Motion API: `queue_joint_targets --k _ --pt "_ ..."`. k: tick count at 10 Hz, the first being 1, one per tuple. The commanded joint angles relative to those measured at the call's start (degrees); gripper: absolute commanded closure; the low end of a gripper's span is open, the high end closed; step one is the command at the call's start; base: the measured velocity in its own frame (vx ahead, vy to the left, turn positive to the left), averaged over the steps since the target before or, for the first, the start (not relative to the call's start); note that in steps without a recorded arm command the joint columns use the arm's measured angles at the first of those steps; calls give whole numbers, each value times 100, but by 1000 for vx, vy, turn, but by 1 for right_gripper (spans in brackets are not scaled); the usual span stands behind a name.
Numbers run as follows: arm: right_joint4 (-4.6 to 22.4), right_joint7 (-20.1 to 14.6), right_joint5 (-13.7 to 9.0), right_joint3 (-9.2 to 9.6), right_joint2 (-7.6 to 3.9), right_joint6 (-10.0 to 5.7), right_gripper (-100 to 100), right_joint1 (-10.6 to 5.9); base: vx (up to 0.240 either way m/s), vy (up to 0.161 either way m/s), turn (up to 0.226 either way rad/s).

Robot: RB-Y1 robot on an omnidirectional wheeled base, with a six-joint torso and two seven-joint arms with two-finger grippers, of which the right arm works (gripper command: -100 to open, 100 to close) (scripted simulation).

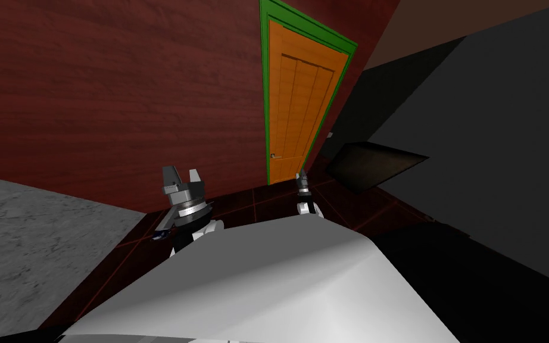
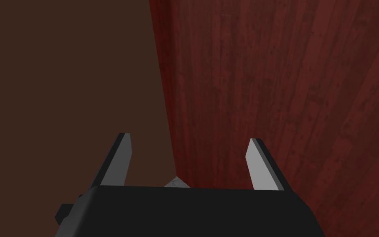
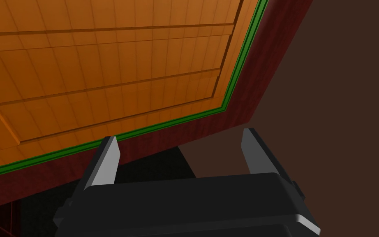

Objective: Pull the door open

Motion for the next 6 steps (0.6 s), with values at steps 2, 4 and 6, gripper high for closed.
queue_joint_targets --k 2,4,6 --pt "382 15 -49 -45 -21 -65 -100 -134 104 -16 123" --pt "701 19 -95 -94 -49 -133 -100 -261 97 -21 125" --pt "1063 23 -140 -143 -77 -201 -100 -388 94 -25 127"
